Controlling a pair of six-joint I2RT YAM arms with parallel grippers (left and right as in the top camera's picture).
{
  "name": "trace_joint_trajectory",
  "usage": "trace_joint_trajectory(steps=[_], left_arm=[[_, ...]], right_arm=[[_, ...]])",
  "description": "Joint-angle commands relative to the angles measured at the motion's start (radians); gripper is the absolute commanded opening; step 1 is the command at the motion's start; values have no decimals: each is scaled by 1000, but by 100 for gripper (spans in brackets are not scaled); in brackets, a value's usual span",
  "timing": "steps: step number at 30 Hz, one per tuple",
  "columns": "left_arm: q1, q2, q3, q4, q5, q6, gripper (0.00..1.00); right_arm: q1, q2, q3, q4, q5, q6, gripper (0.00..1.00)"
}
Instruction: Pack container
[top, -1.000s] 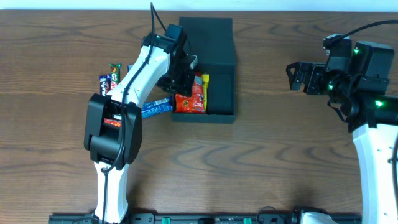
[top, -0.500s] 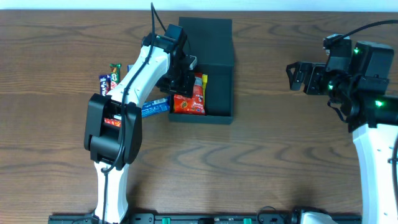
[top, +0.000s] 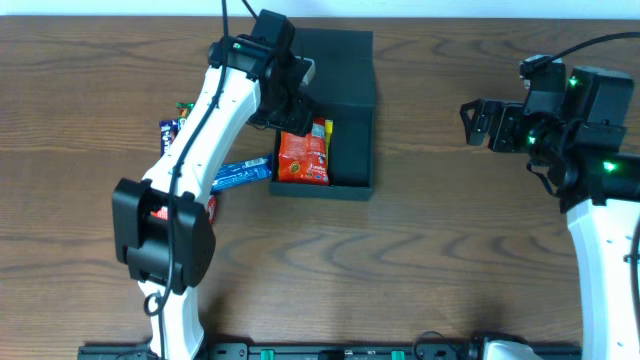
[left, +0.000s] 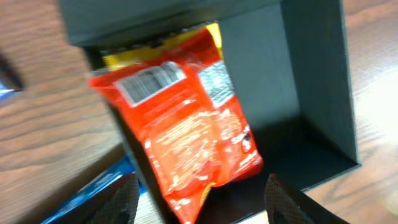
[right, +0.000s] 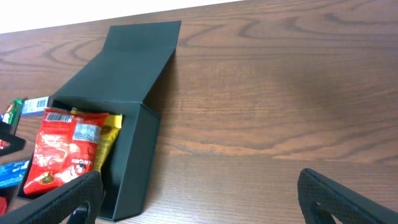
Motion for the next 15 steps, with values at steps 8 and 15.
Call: trace_joint_trajectory(steps=[8,15], left_arm=[[68,-70,18,-193,-271,-49,58],[240,-165,3,-261,-205,-37,66]], right_arm=[[-2,3,3,-1,-11,-8,99],[-2,3,3,0,-11,-8,99]])
